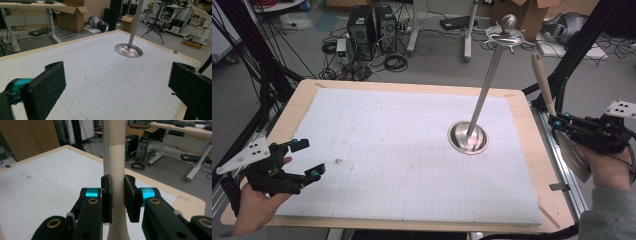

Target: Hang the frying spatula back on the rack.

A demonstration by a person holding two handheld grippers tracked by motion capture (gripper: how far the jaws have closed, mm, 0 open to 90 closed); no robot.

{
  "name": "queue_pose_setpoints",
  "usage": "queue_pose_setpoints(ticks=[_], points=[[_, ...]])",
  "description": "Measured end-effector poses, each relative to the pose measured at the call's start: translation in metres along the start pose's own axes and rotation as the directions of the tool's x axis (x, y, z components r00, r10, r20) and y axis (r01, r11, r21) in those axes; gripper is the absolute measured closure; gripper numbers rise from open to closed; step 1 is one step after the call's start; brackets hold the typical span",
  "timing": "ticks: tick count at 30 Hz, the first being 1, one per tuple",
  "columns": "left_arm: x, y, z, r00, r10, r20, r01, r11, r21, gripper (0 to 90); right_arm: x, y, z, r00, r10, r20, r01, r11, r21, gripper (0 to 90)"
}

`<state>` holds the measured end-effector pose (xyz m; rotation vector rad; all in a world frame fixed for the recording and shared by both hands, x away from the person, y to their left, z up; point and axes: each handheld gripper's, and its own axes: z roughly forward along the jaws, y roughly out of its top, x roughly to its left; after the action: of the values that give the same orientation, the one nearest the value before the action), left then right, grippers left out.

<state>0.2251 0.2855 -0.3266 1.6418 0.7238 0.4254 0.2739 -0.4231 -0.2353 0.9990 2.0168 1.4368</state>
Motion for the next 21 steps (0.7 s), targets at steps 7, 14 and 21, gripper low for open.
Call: queue_pose_setpoints(ticks=[7,14,21], points=[[0.001,-0.001,-0.001,1.0000,-0.005,-0.004,0.005,1.0000,-0.001,1.8,-0.006,0.002,0.000,0.9998,0.021,-0.006,-0.021,0.9996,-0.020,78.6],[0.002,-0.004,-0.002,0.9998,-0.010,-0.015,0.010,0.9999,0.005,1.8,-0.009,0.007,0.002,0.9990,0.035,-0.027,-0.036,0.9979,-0.054,78.6],[0.001,-0.004,-0.005,0.9998,-0.009,-0.017,0.009,1.0000,-0.001,1.8,-0.007,0.012,0.006,0.9986,0.032,-0.042,-0.033,0.9985,-0.044,78.6]])
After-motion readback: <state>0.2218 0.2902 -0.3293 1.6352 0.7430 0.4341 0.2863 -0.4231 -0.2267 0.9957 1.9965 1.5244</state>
